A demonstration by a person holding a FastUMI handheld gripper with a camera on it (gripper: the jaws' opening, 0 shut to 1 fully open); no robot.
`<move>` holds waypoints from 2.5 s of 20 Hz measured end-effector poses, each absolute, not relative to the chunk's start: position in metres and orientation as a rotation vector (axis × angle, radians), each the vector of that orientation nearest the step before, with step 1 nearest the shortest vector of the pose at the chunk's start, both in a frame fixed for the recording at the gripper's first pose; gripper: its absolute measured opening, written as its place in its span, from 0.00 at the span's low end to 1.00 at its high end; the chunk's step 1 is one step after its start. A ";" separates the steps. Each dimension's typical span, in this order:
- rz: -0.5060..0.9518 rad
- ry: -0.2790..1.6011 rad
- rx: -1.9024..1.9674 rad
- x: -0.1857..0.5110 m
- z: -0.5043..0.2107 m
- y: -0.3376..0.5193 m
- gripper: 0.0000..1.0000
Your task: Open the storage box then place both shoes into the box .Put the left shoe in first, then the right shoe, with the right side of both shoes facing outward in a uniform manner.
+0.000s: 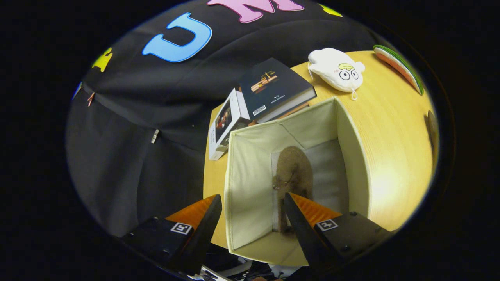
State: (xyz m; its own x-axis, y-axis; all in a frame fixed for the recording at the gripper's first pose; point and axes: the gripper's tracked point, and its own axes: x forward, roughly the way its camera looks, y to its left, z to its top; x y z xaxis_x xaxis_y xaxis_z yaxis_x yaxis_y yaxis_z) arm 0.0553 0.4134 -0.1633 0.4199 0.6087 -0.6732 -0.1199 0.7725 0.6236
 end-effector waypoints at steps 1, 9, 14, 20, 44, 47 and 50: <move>0.490 1.007 0.517 0.058 -0.154 0.404 0.99; 0.476 0.713 0.410 0.066 -0.104 0.297 0.98; 0.324 0.613 0.250 0.072 -0.115 0.175 0.98; 0.152 0.637 0.197 0.065 -0.144 0.052 0.98; 0.288 1.069 -0.109 0.126 -0.367 -0.141 0.93; 0.313 1.093 -0.031 0.125 -0.365 -0.138 0.72; 0.326 1.114 -0.029 0.120 -0.368 -0.129 0.36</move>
